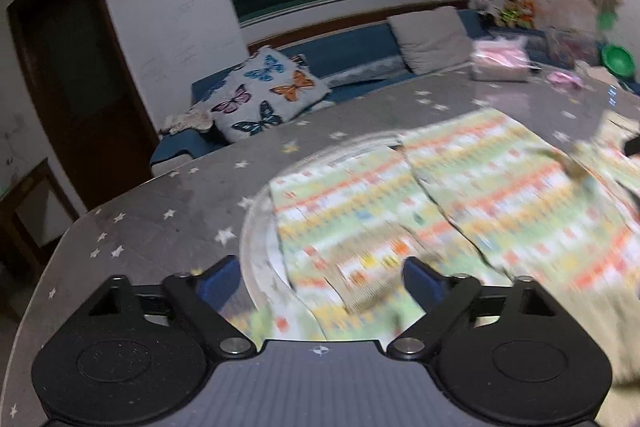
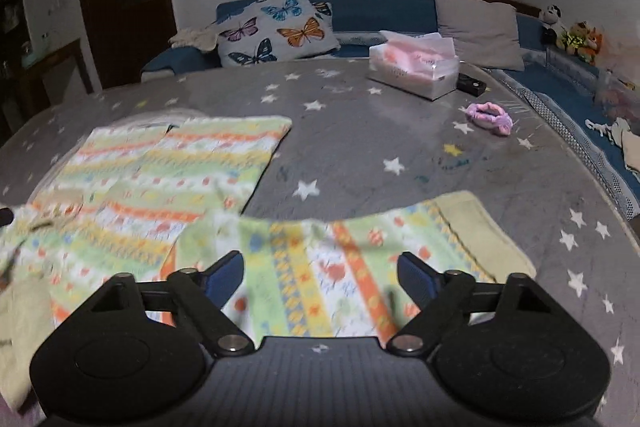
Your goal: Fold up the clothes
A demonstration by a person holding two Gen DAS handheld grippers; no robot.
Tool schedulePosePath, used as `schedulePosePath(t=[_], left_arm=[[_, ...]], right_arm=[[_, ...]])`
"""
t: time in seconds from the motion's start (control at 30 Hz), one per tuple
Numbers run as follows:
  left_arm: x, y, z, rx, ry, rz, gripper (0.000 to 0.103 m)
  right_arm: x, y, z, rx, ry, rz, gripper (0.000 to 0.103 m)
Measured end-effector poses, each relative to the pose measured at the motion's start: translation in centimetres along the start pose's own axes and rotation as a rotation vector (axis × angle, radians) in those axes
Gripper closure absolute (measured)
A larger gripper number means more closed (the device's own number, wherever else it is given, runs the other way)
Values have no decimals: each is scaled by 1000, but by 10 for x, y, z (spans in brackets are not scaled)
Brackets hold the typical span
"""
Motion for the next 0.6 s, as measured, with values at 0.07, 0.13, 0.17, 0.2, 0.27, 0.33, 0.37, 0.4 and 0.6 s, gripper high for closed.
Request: schedulePosePath(t=[0.07,0.13,0.17,0.2,0.27,0.33,0.37,0.4,0.6], left_arm=[[12,-20,-9,-7,38,-33,36],[25,-43,-18,-20,79,-71,47],[31,-55,-22,-23,95,-87,49],[38,-66,-27,-22,107,-98,50],[49,-85,-35,-9,120,-112,50],[57,-104,-40,-9,126,-131,49],[60,-113,-42,-13,130,-141,49],[62,-121,-44,-13,133,-153,49],[68,-151,-44,-30,133,-185,43]], right_arm=[[10,-6,-2,18,5,1,26],[20,-14,-8,48,11,-5,36],[26,-20,-11,66,12,-12,37],[31,-26,-15,80,16,-19,40],[42,-38,-23,107,24,-34,45],[56,-52,-28,123,29,-46,48],[64,-59,-31,131,31,-53,50],[71,-66,-33,139,33,-59,53],[103,-113,-44,151,40,-93,60]])
Point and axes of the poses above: each gripper's, at about its wrist camera, not at the fingertips, and y roughly against the way its jaws point, z to its right, x to its top, the point moved 10 cm from there along -y, roughly the way its jaws point, and after that the axes turned 11 degrees about -z, right-handed, at the moved point
